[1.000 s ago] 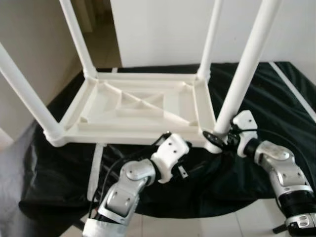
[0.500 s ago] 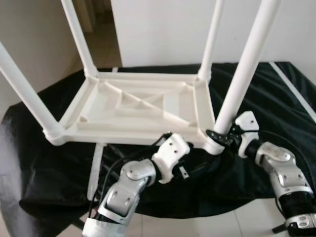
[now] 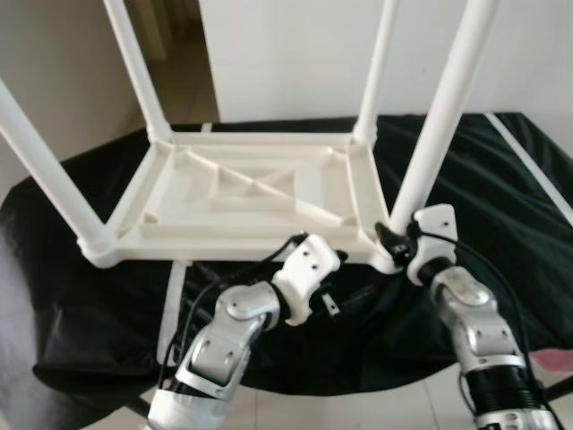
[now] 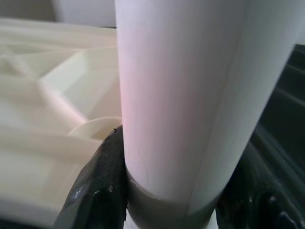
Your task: Building children table
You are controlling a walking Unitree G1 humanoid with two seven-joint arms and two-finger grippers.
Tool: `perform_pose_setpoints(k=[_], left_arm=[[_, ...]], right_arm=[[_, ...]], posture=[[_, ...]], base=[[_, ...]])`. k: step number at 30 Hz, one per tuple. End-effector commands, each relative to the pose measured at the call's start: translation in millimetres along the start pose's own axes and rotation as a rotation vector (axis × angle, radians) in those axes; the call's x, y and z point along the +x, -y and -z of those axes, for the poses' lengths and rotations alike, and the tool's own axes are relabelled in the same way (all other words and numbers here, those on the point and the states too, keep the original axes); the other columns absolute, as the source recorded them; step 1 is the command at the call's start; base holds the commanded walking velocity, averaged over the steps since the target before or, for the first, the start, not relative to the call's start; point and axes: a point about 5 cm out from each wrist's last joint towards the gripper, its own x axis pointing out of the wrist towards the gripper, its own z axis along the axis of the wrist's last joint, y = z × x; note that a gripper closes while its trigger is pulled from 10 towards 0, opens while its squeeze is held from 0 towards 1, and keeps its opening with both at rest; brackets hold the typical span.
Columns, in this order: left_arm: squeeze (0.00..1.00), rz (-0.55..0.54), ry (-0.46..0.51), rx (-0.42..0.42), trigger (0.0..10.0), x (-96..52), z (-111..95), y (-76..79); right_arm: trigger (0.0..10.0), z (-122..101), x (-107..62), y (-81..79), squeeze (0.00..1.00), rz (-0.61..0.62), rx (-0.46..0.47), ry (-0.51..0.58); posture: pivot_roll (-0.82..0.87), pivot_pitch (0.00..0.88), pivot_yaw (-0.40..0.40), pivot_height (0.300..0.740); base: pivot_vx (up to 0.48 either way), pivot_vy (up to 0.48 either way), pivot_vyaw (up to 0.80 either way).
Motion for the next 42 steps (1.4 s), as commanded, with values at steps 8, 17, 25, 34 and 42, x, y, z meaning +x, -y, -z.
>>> perform_pose_setpoints(k=[8, 17, 25, 34, 42], left_arm=[[0.00, -0.045, 0.003, -0.005, 10.0, 0.6, 1.1, -4.1], [0.00, -0.054, 0.010, -0.005, 10.0, 1.2, -0.1, -4.8], [0.00, -0.062, 0.012, -0.005, 10.0, 1.7, -0.2, -6.1], [0.00, -0.058, 0.018, -0.007, 10.0, 2.7, -1.3, -5.6], [0.00, -0.046, 0.020, -0.007, 10.0, 4.3, -1.3, -3.5]], right_arm=[[10.0, 17.3, -4.4, -7.9, 0.00, 0.336, 0.105, -0.103], [10.0, 14.8, -0.9, -38.0, 0.00, 0.264, 0.132, -0.115], [10.0, 13.0, 0.1, -35.1, 0.00, 0.305, 0.102, -0.106], [10.0, 7.6, 1.1, -37.5, 0.00, 0.275, 0.109, -0.071], [10.0, 5.3, -4.2, -36.1, 1.00, 0.239, 0.131, -0.023]], posture=[[-0.06, 0.039, 0.023, 0.740], [-0.04, 0.031, 0.009, 0.740], [-0.04, 0.030, 0.004, 0.740], [-0.04, 0.029, 0.004, 0.740], [-0.06, 0.033, 0.010, 0.740]], base=[[0.000, 0.000, 0.00], [0.000, 0.000, 0.00], [0.000, 0.000, 0.00], [0.000, 0.000, 0.00], [0.000, 0.000, 0.00]])
